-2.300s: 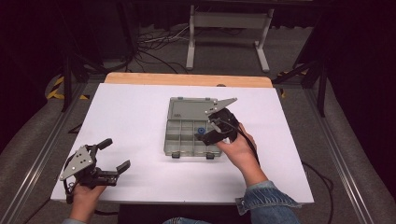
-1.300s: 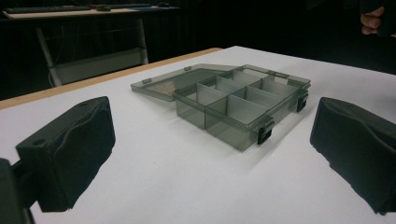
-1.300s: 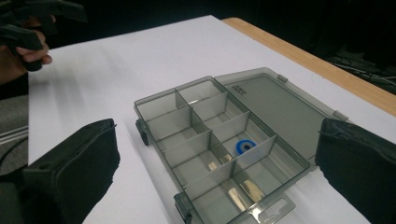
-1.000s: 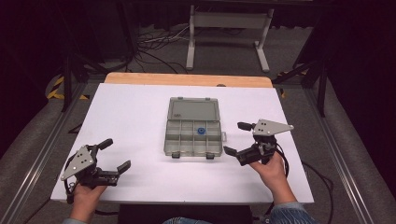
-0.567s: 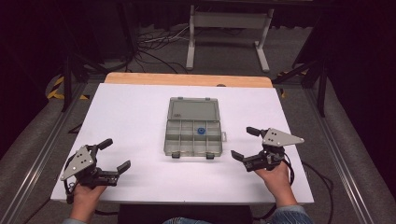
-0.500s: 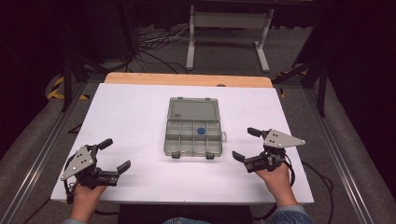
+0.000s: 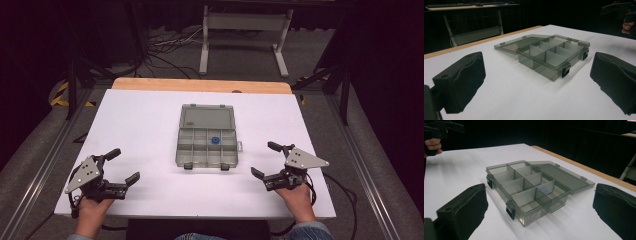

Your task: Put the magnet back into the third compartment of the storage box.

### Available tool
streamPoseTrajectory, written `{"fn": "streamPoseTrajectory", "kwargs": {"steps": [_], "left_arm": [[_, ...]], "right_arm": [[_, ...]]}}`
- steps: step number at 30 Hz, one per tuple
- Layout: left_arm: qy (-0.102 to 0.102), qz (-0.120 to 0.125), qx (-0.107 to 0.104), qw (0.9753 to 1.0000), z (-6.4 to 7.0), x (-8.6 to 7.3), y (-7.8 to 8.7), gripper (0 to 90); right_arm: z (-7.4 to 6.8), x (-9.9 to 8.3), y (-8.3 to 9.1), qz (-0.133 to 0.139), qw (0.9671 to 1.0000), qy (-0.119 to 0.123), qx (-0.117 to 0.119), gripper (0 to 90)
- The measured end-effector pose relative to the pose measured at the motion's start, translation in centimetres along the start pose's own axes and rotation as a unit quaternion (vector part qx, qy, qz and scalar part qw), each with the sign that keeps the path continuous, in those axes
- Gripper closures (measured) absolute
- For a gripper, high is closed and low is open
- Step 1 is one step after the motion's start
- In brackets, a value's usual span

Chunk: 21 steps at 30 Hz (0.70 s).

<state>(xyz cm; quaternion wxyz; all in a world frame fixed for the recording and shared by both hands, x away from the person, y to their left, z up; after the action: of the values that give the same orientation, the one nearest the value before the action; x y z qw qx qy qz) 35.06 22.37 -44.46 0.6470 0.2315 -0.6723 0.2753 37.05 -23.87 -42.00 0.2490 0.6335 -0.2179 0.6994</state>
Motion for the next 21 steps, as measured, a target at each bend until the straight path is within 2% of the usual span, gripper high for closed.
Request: {"fn": "streamPoseTrajectory", "kwargs": {"steps": [7,10,16,21], "left_arm": [[0.002,0.003,-0.002,1.0000,0.0,0.0,0.0,0.5],[0.004,0.003,-0.005,1.0000,0.0,0.0,0.0,0.3],[0.005,0.008,-0.006,0.9999,0.0,0.1,0.0,0.3],[0.007,0.011,-0.008,0.9999,0.1,0.1,0.0,0.3]], "right_arm": [[0.0,-1.0,0.3,0.011,0.9999,0.006,-0.001,0.0],[0.1,-1.3,0.3,0.005,1.0000,0.004,-0.001,0.0],[0.2,-2.2,0.2,0.000,1.0000,-0.009,-0.001,0.0],[0.0,-2.6,-0.1,0.004,0.9998,-0.016,-0.012,0.0]]}}
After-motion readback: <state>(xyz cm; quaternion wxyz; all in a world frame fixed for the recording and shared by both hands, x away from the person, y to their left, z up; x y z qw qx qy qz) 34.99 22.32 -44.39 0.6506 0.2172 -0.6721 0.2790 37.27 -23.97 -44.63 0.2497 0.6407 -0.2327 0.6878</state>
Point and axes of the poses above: each handheld gripper's, and its own axes: y roughly backward along the jaws, x roughly out of its top, z roughly to its right, the point moved 5 cm from there along -y, roughly forward along the jaws, and after that the axes turned 14 degrees about z, right-handed, at the moved point
